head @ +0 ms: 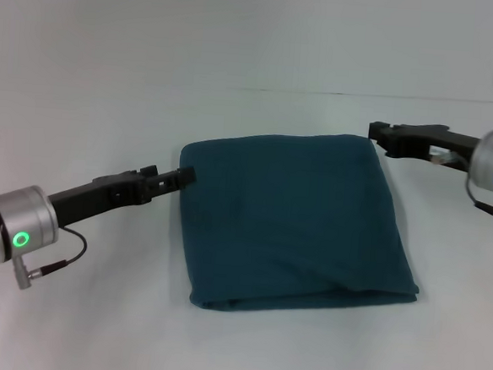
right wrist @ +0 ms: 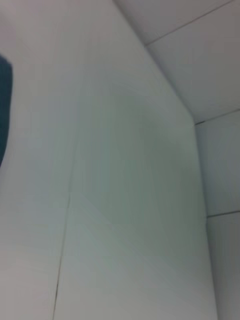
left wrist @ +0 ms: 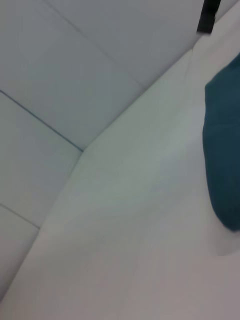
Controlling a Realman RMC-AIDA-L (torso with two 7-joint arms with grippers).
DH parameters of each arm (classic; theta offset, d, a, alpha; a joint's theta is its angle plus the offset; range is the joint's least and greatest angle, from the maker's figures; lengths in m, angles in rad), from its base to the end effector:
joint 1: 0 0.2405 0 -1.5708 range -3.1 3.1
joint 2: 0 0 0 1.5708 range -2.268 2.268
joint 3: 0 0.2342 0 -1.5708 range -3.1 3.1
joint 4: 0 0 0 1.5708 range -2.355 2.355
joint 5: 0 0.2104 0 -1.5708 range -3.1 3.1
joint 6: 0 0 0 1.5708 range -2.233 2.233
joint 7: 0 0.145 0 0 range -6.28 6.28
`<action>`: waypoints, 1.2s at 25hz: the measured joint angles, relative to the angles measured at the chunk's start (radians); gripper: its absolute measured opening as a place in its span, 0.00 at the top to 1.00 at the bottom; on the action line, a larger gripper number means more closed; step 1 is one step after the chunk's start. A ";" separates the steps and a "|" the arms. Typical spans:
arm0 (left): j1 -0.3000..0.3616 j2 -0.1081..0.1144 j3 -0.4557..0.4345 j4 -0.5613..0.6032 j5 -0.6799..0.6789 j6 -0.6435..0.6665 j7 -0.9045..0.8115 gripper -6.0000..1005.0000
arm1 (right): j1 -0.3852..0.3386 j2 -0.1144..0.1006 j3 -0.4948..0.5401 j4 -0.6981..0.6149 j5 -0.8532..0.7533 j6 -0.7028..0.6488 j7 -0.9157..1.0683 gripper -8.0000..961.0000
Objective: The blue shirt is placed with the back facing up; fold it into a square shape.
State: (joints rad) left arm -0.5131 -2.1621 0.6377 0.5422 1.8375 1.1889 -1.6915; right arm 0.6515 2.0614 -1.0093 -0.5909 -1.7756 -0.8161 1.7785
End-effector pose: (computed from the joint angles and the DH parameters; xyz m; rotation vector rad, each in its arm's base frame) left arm -0.2681 0.3433 -0.0199 -2.1903 -1.3044 -0.8727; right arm 0.2383 0.4157 -0.0012 -2.2107 1.0225 0.5153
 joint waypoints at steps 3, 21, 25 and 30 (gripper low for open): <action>-0.012 0.000 -0.001 -0.015 0.000 -0.043 -0.008 0.12 | -0.023 -0.014 0.052 -0.004 0.005 -0.094 -0.002 0.87; -0.139 -0.002 0.083 -0.097 0.008 -0.389 -0.083 0.13 | -0.099 -0.055 0.179 -0.072 -0.001 -0.380 0.007 0.37; -0.153 -0.003 0.107 -0.108 0.011 -0.426 -0.080 0.13 | -0.099 -0.055 0.181 -0.072 -0.002 -0.382 0.008 0.30; -0.161 -0.004 0.174 -0.108 0.008 -0.423 -0.079 0.13 | -0.099 -0.055 0.181 -0.073 -0.001 -0.381 0.008 0.30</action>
State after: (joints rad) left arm -0.6746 -2.1660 0.8116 0.4337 1.8452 0.7661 -1.7705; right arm 0.5522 2.0064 -0.8283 -0.6638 -1.7770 -1.1967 1.7870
